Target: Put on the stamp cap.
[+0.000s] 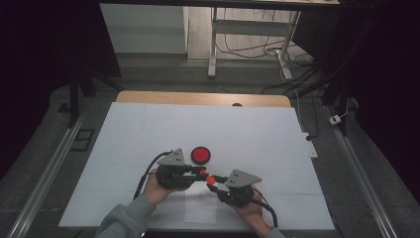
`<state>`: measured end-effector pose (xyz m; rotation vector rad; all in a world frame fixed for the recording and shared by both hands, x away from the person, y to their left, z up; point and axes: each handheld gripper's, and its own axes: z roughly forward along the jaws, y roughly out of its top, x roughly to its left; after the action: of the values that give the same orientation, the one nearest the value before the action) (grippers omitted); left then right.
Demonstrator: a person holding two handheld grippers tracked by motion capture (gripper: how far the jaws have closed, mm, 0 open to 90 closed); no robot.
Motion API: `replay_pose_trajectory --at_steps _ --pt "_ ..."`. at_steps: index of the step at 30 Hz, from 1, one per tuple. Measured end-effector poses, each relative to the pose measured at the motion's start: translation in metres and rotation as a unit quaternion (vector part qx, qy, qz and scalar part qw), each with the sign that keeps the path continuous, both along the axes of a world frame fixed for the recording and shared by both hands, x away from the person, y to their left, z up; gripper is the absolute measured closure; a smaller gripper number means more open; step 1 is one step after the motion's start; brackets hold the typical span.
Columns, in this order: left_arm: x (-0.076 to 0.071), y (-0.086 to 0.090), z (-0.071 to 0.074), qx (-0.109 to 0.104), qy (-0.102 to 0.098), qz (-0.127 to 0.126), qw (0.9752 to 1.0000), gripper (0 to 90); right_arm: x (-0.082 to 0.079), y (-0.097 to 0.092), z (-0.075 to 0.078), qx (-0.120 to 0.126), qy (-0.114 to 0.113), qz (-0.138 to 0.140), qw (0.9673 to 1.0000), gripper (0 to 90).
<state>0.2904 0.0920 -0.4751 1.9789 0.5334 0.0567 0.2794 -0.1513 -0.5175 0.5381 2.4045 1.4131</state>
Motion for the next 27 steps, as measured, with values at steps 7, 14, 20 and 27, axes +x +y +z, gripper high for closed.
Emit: replay_pose_trajectory --at_steps 7,14,20,27 --pt "0.000 -0.006 -0.002 0.004 0.000 -0.005 1.0000 72.1 -0.001 0.002 0.001 0.004 0.001 0.005 1.0000 64.3" --pt "0.002 -0.008 -0.005 0.007 0.000 0.000 1.0000 72.2 -0.002 0.002 0.001 0.005 -0.002 0.007 1.0000 64.4" --pt "0.002 -0.010 -0.008 0.010 0.001 -0.002 0.9999 72.1 -0.002 0.002 0.002 0.010 -0.001 0.009 0.9999 64.3" --pt "0.001 -0.011 -0.009 0.009 0.000 -0.003 1.0000 72.2 -0.003 0.001 0.002 0.013 0.000 0.010 0.9999 64.3"
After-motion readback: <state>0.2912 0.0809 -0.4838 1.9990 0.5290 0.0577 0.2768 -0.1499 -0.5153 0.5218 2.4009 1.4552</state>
